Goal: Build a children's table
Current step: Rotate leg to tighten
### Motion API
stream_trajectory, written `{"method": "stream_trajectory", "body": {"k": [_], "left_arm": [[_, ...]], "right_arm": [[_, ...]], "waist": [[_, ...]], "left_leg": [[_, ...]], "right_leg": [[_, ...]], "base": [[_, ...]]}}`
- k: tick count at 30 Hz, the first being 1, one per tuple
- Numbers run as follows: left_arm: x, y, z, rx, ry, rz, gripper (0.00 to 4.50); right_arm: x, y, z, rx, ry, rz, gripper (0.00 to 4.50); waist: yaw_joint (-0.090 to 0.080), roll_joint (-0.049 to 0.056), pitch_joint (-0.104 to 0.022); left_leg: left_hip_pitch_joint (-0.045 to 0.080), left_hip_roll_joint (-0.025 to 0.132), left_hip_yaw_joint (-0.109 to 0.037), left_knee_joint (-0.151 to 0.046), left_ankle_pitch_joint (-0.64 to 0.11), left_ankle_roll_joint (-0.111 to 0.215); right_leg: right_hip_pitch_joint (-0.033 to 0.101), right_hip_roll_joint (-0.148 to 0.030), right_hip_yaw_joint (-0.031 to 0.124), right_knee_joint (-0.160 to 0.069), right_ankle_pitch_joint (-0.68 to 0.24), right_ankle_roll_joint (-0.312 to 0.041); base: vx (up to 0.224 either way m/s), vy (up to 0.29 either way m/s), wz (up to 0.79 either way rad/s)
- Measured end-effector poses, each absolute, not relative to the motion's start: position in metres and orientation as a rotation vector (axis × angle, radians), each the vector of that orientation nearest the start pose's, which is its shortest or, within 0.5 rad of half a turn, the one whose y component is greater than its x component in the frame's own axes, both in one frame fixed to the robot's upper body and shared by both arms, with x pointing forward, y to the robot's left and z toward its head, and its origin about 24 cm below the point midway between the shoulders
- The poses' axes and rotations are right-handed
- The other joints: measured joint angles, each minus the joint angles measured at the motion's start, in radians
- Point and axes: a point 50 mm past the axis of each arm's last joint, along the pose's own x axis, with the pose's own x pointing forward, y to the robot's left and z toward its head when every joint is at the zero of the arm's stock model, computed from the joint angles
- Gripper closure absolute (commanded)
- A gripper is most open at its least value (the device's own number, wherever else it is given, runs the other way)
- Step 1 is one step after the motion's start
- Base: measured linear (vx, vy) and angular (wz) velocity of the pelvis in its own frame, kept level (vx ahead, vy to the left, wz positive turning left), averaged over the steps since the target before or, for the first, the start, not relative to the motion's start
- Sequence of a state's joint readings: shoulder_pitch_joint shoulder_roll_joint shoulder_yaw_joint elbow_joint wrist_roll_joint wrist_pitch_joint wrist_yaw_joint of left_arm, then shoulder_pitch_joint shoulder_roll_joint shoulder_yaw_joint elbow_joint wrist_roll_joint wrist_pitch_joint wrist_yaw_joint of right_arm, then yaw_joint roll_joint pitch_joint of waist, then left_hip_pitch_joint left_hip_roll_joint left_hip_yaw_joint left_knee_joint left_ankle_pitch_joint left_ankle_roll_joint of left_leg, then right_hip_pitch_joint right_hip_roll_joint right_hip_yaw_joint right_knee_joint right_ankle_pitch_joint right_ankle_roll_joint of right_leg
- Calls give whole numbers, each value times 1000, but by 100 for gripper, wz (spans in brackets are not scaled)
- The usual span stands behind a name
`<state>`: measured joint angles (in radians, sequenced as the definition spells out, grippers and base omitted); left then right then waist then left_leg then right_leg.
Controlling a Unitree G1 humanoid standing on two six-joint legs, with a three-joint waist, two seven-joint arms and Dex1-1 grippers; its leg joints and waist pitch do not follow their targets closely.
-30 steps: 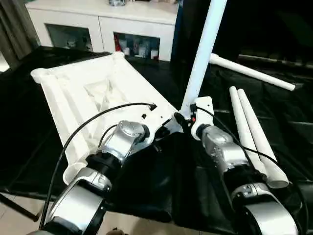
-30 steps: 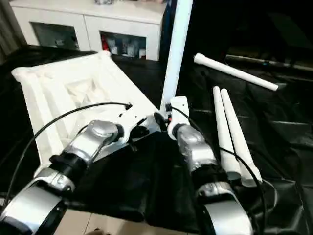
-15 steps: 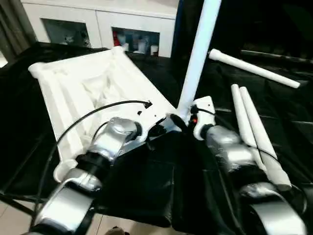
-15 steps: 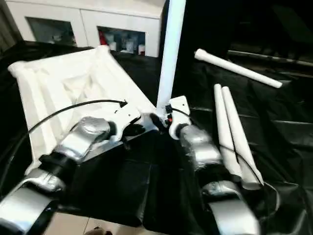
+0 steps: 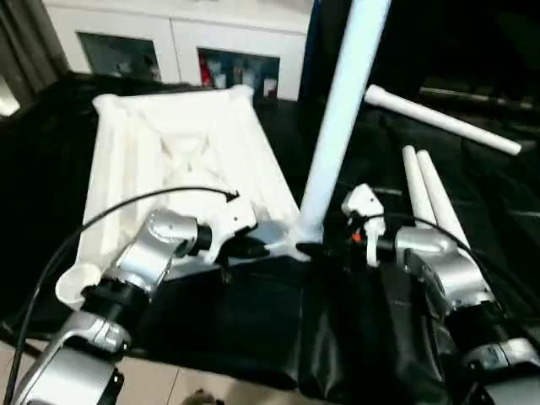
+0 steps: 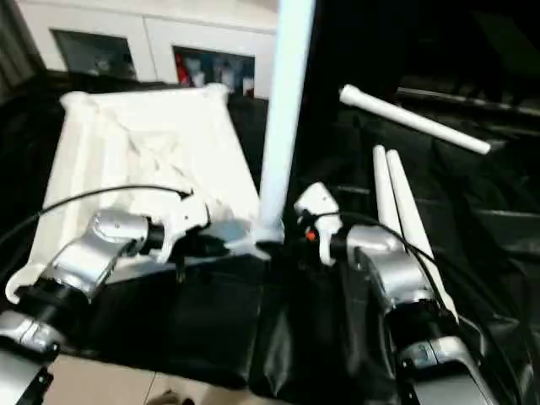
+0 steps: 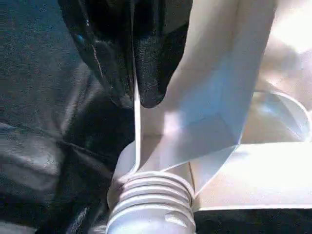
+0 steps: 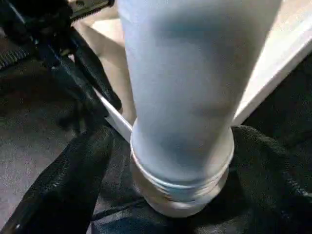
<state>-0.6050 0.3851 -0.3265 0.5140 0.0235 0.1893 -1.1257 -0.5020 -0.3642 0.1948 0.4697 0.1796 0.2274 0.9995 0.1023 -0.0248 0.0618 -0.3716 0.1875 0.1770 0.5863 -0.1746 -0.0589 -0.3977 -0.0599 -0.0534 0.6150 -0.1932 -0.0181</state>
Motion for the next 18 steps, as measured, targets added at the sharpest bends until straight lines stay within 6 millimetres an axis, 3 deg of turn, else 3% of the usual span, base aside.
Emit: {"method": "stream_trajectory", "body": {"k": [6, 11, 18], "left_arm": [[320, 127, 61, 454, 455, -1274, 450], [318, 127, 61, 457, 454, -1281, 450], [317, 128, 61, 458, 458, -1288, 450]], "right_arm": [[315, -139, 54, -172, 356, 1092, 50], [316, -138, 53, -165, 357, 1087, 113], [316, -138, 53, -161, 358, 1087, 154]], "waist": [[6, 0, 0], [11, 0, 0], [10, 0, 0]], "left_leg": [[0, 0, 0, 0, 0, 0], [-1, 0, 0, 0, 0, 0], [-1, 0, 0, 0, 0, 0]], "right_leg": [[-1, 0, 0, 0, 0, 0], [-1, 0, 0, 0, 0, 0], [-1, 0, 0, 0, 0, 0]], "base": [[0, 0, 0], [0, 0, 0], [0, 0, 0]]}}
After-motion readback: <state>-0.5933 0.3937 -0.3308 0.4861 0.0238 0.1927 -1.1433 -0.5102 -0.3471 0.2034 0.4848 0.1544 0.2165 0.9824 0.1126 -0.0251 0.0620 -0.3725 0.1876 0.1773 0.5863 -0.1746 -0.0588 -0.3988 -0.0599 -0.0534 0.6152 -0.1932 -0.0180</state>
